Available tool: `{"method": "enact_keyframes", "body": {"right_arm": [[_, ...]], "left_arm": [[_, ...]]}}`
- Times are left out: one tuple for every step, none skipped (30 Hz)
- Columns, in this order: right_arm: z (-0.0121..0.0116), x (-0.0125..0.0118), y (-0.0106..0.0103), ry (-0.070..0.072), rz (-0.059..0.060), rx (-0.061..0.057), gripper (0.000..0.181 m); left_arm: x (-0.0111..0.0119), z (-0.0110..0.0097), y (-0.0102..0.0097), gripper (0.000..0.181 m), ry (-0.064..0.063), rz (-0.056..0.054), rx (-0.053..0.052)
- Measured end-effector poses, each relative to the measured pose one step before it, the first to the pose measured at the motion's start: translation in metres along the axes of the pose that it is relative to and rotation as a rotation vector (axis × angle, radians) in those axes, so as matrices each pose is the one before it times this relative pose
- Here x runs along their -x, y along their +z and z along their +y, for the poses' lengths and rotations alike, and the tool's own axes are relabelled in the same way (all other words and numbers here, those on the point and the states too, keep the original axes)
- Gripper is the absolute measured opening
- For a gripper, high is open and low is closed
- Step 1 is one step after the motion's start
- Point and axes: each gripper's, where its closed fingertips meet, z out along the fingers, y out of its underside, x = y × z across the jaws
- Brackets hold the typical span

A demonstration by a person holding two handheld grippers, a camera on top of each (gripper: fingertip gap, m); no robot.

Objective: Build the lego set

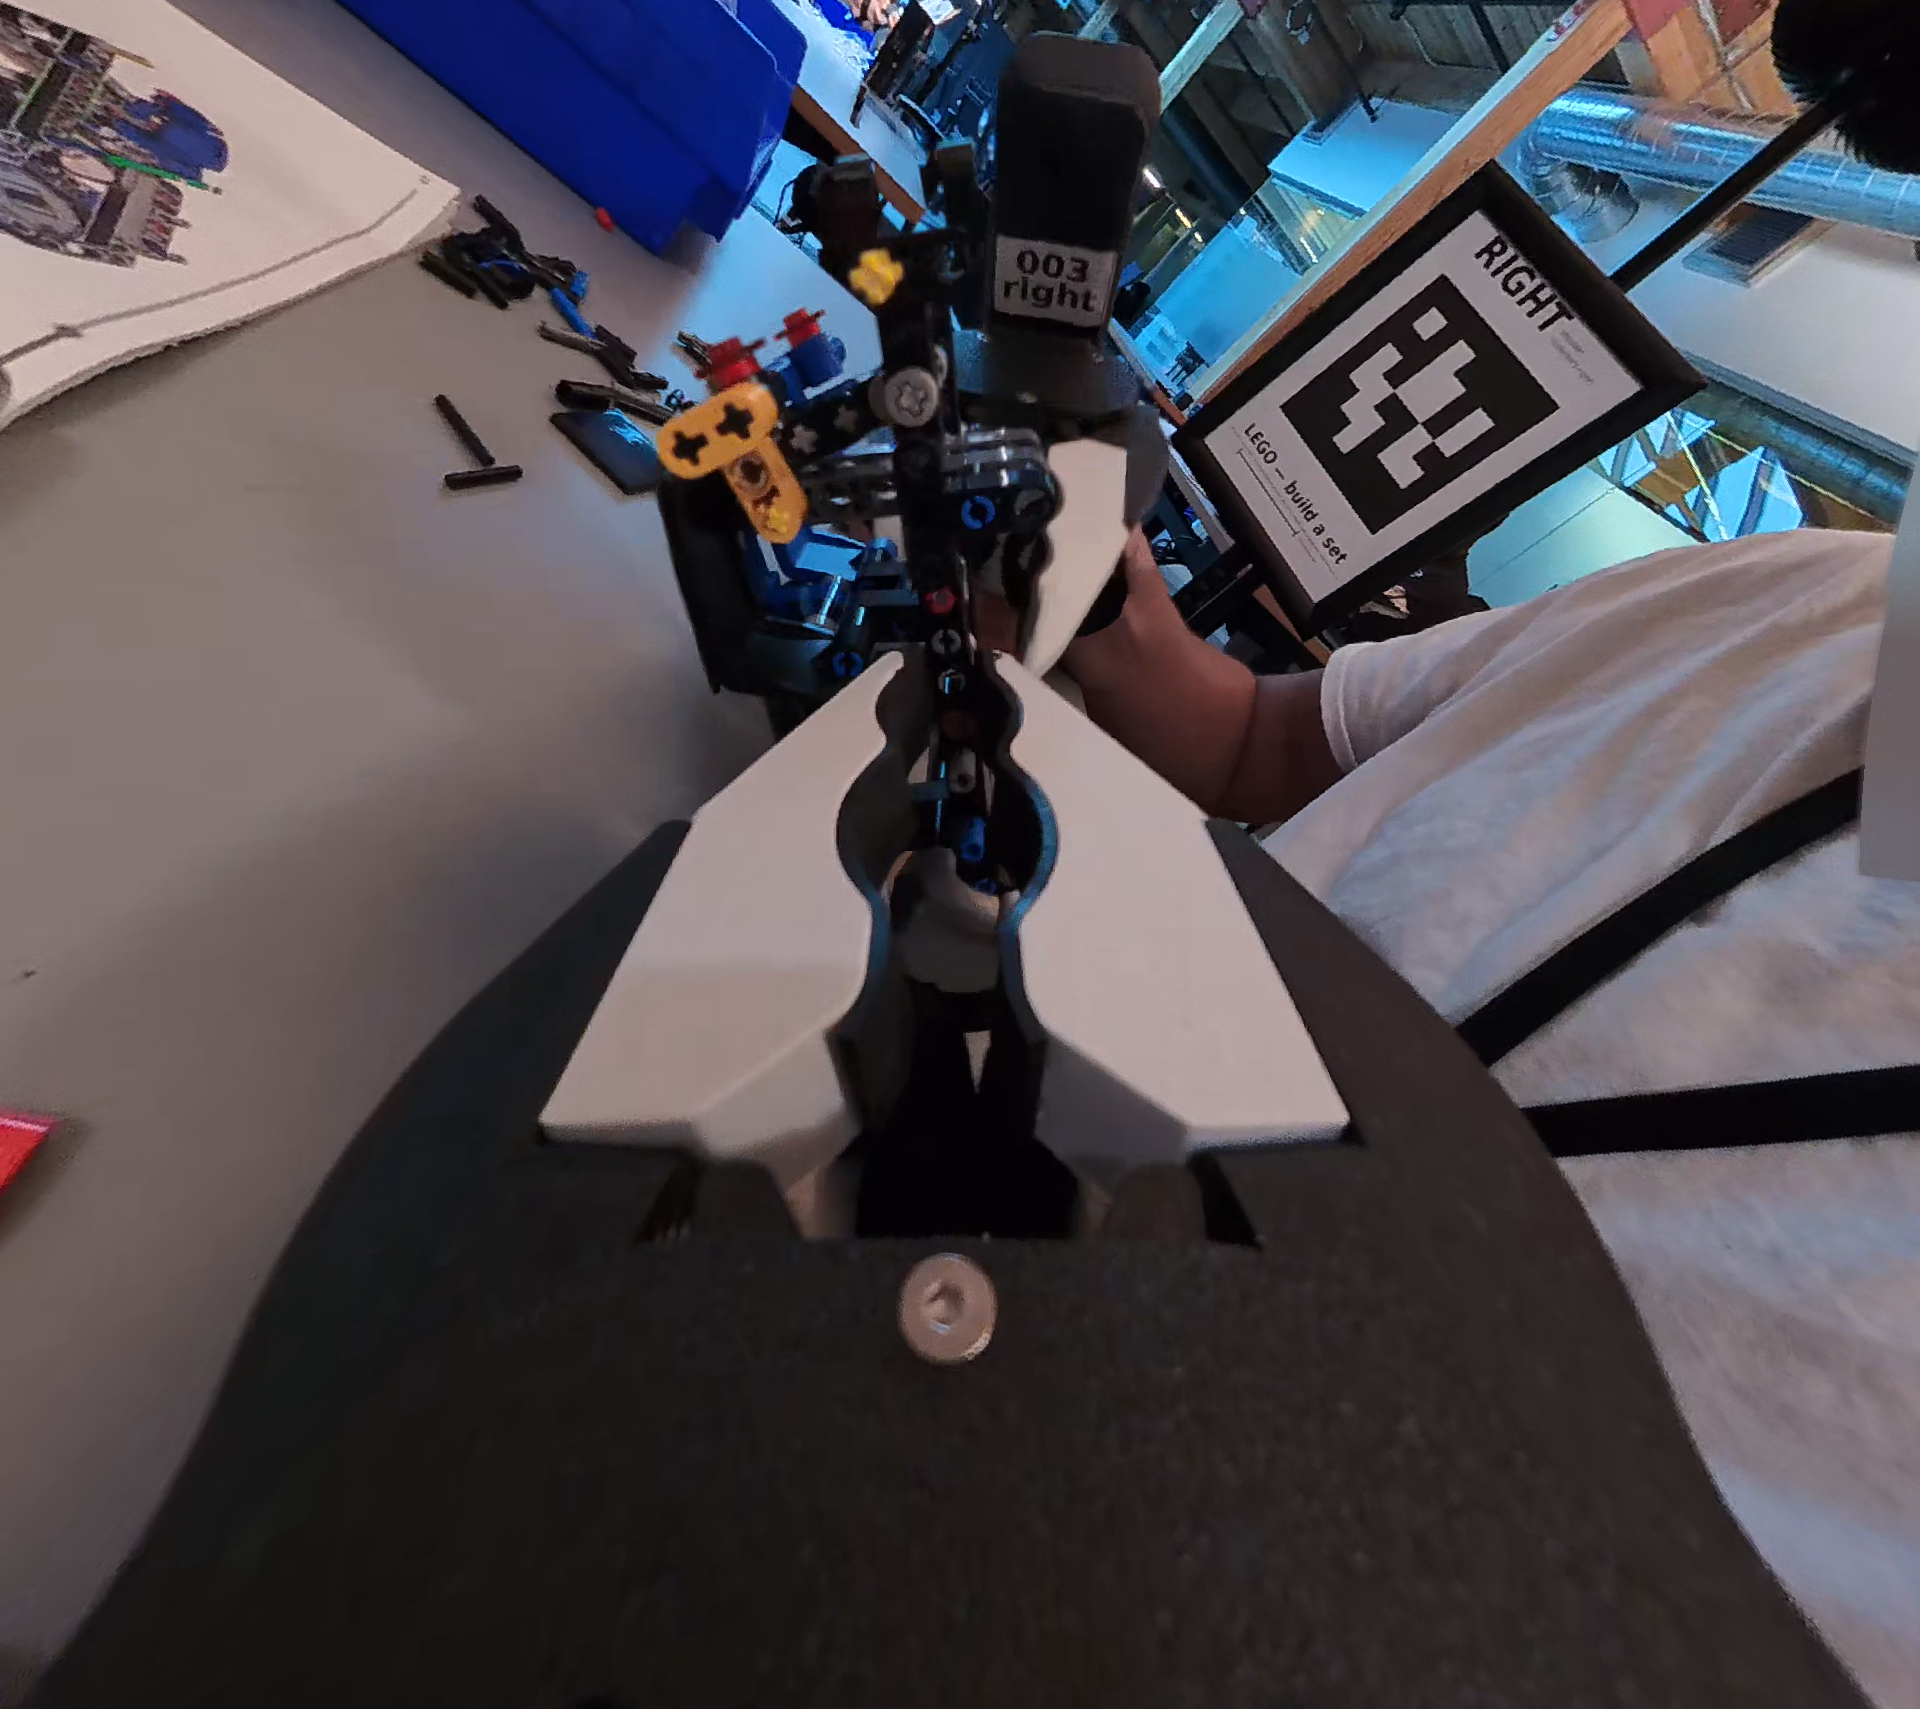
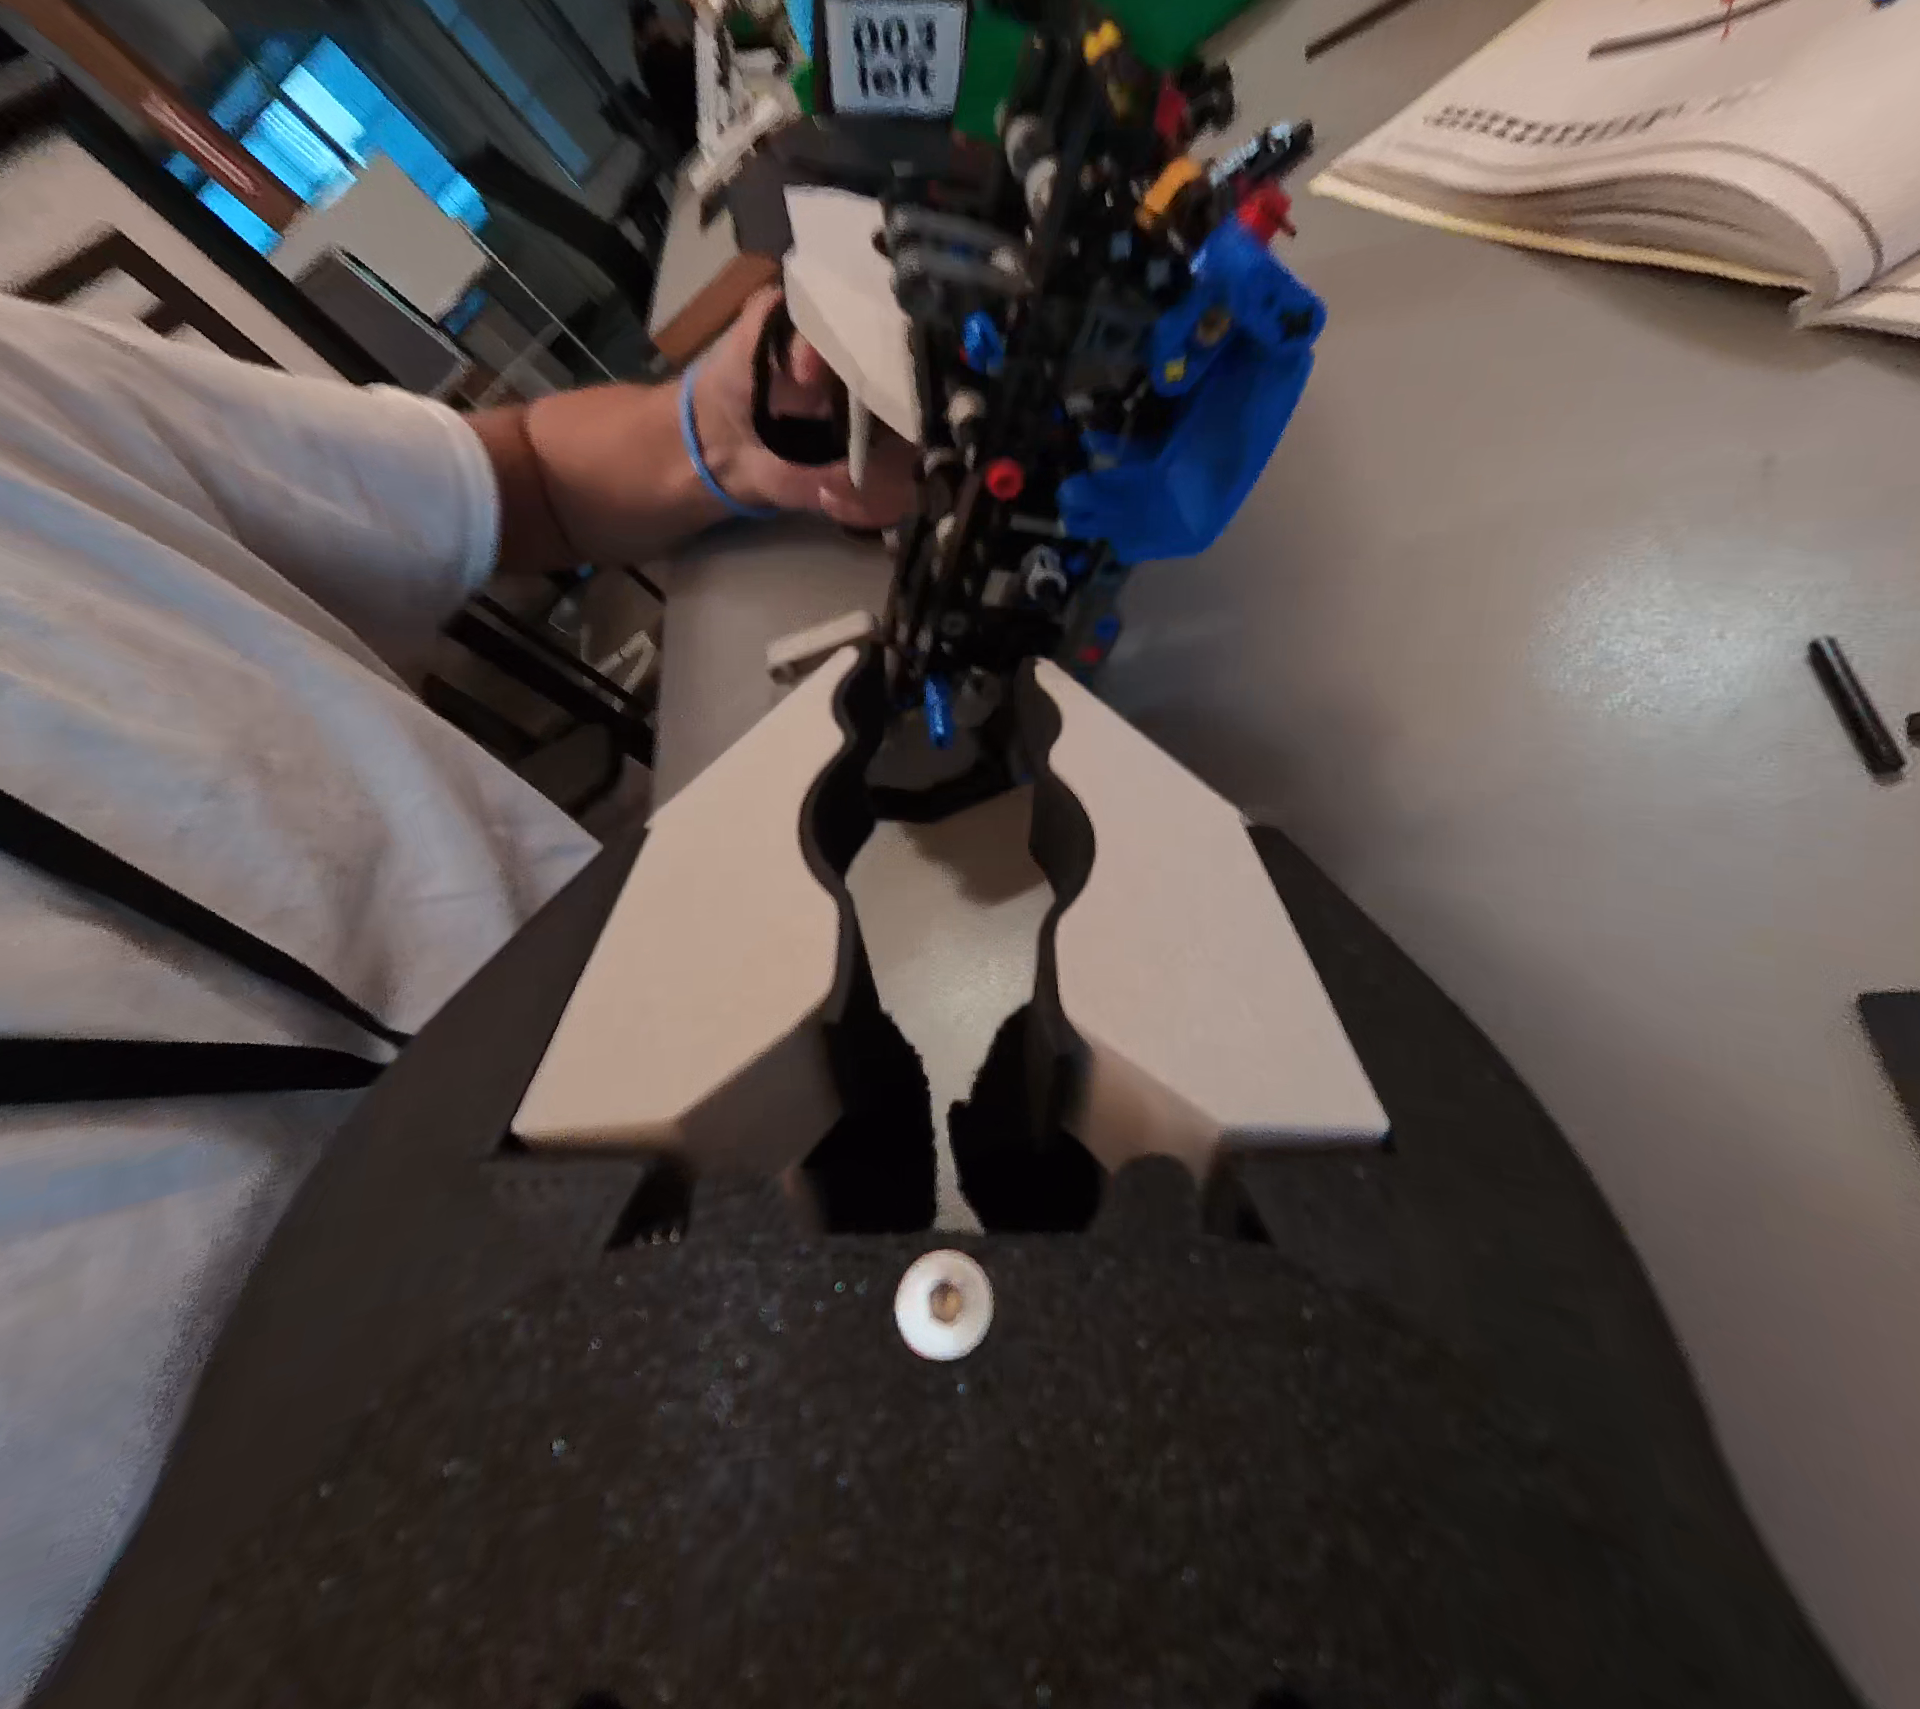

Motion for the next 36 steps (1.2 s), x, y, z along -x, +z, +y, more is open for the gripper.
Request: {"method": "enact_keyframes", "body": {"right_arm": [[0.00297,-0.00106,0.00411,-0.0190,0.0187,0.0197,0.024],[0.00000,0.00315,0.00403,-0.0187,-0.0048,0.0032,0.024],[-0.00197,0.00383,0.00269,-0.0127,-0.0093,-0.0067,0.021],[-0.00092,-0.00003,0.00123,-0.0058,0.0083,-0.0043,0.014],[0.00155,-0.00076,0.00012,-0.0071,0.0001,0.0077,0.010],[0.00011,0.00103,-0.00074,0.0207,-0.0158,-0.0028,0.009],[-0.00010,0.00070,-0.00096,0.0288,-0.0166,-0.0041,0.008],[0.00022,0.00093,-0.00088,0.0200,-0.0137,0.0000,0.008],[0.00023,0.00151,-0.00097,0.0020,-0.0099,0.0038,0.007],[-0.00016,0.00077,-0.00111,-0.0134,-0.0029,-0.0003,0.007],[-0.00077,0.00072,-0.00103,-0.0053,-0.0038,-0.0029,0.007],[-0.00160,0.00093,-0.00110,0.0104,-0.0113,-0.0089,0.007],[-0.00049,-0.00087,-0.00094,0.0131,-0.0041,-0.0036,0.007],[-0.00001,-0.00168,-0.00063,0.0109,0.0033,-0.0010,0.007],[0.00038,0.00004,0.00013,0.0036,-0.0026,0.0007,0.007],[0.00086,0.00144,0.00060,-0.0078,-0.0045,0.0042,0.007],[0.00048,0.00084,0.00065,-0.0106,0.0012,0.0021,0.007],[0.00007,0.00109,0.00045,-0.0071,-0.0022,0.0012,0.007],[0.00040,0.00119,0.00053,-0.0048,-0.0051,0.0038,0.007],[0.00059,0.00057,0.00054,-0.0023,-0.0012,0.0039,0.007],[0.00041,0.00002,0.00038,0.0016,0.0011,0.0018,0.007],[0.00032,0.00018,0.00015,0.0019,-0.0012,0.0016,0.007],[0.00045,0.00058,-0.00010,-0.0025,-0.0041,0.0046,0.007],[0.00052,0.00144,0.00041,-0.0020,-0.0083,0.0048,0.007],[0.00050,0.00053,0.00063,-0.0051,-0.0007,0.0030,0.007],[0.00077,0.00134,0.00060,-0.0037,-0.0065,0.0047,0.007],[0.00076,0.00107,0.00085,0.0053,-0.0075,0.0031,0.007],[0.00100,0.00124,0.00043,0.0081,-0.0106,0.0059,0.007],[0.00085,0.00086,0.00031,0.0093,-0.0072,0.0054,0.007],[0.00103,0.00059,0.00037,0.0078,-0.0061,0.0050,0.007],[0.00109,0.00035,0.00024,0.0045,-0.0023,0.0062,0.007],[0.00085,0.00070,0.00041,0.0056,-0.0057,0.0059,0.007],[0.00103,-0.00002,0.00020,0.0062,-0.0015,0.0082,0.007],[0.00003,-0.00138,-0.00060,0.0055,0.0050,-0.0007,0.007],[0.00078,0.00023,-0.00062,0.0085,-0.0065,0.0037,0.007],[0.00075,0.00056,-0.00037,0.0110,-0.0072,0.0038,0.007]], "left_arm": [[-0.00041,0.00009,-0.00011,0.005,-0.0008,0.0037,0.0017],[-0.00068,0.00030,0.00024,0.005,0.0041,0.0024,0.0023],[-0.00084,0.00063,0.00038,0.005,0.0033,0.0022,0.0041],[-0.00056,0.00051,0.00036,0.005,0.0018,0.0020,0.0034],[-0.00085,0.00058,0.00025,0.005,-0.0008,0.0068,0.0036],[-0.00041,0.00086,0.00019,0.005,-0.0029,0.0058,0.0056],[-0.00017,0.00062,0.00037,0.005,0.0008,0.0013,0.0037],[-0.00058,0.00035,0.00066,0.005,0.0064,0.0006,0.0019],[-0.00135,0.00039,0.00087,0.005,0.0104,0.0042,0.0019],[-0.00143,0.00033,0.00061,0.005,0.0052,0.0078,0.0034],[-0.00075,0.00065,0.00023,0.005,-0.0026,0.0087,0.0092],[-0.00097,0.00153,0.00007,0.008,0.0010,0.0118,0.0155],[-0.00101,0.00100,0.00009,0.014,0.0019,0.0117,0.0108],[-0.00103,0.00033,0.00026,0.021,-0.0042,0.0120,0.0058],[-0.00038,0.00064,0.00006,0.023,-0.0062,0.0078,0.0053],[0.00017,0.00102,-0.00005,0.021,-0.0038,0.0043,0.0075],[0.00107,0.00068,-0.00029,0.018,-0.0008,-0.0045,0.0052],[0.00175,0.00059,-0.00006,0.012,0.0039,-0.0122,0.0039],[0.00148,0.00073,-0.00021,0.006,0.0114,-0.0135,0.0057],[-0.00005,0.00066,-0.00021,0.006,0.0157,-0.0075,0.0069],[-0.00023,0.00041,-0.00043,0.006,0.0206,-0.0095,0.0070],[-0.00060,0.00018,-0.00038,0.006,0.0201,-0.0088,0.0082],[-0.00153,0.00032,-0.00034,0.006,0.0071,-0.0010,0.0131],[-0.00173,0.00038,-0.00059,0.006,0.0075,0.0018,0.0123],[-0.00152,0.00034,-0.00070,0.005,0.0126,-0.0015,0.0093],[-0.00184,0.00083,-0.00068,0.005,0.0185,0.0008,0.0141],[-0.00149,0.00044,-0.00058,0.005,0.0153,-0.0003,0.0119],[-0.00161,0.00066,-0.00023,0.005,0.0104,0.0024,0.0099],[-0.00092,0.00060,-0.00020,0.005,0.0014,0.0018,0.0094],[-0.00073,0.00097,-0.00027,0.005,0.0013,0.0018,0.0114],[-0.00041,0.00070,-0.00028,0.005,0.0064,-0.0008,0.0090],[-0.00058,0.00030,0.00025,0.005,-0.0003,0.0039,0.0010],[0.00030,0.00074,0.00022,0.006,-0.0076,0.0040,0.0021],[0.00107,-0.00004,0.00009,0.005,-0.0093,-0.0003,-0.0020],[-0.00012,-0.00002,0.00027,0.005,-0.0036,0.0032,-0.0003],[-0.00037,0.00022,0.00010,0.005,0.0038,-0.0017,0.0043]]}}
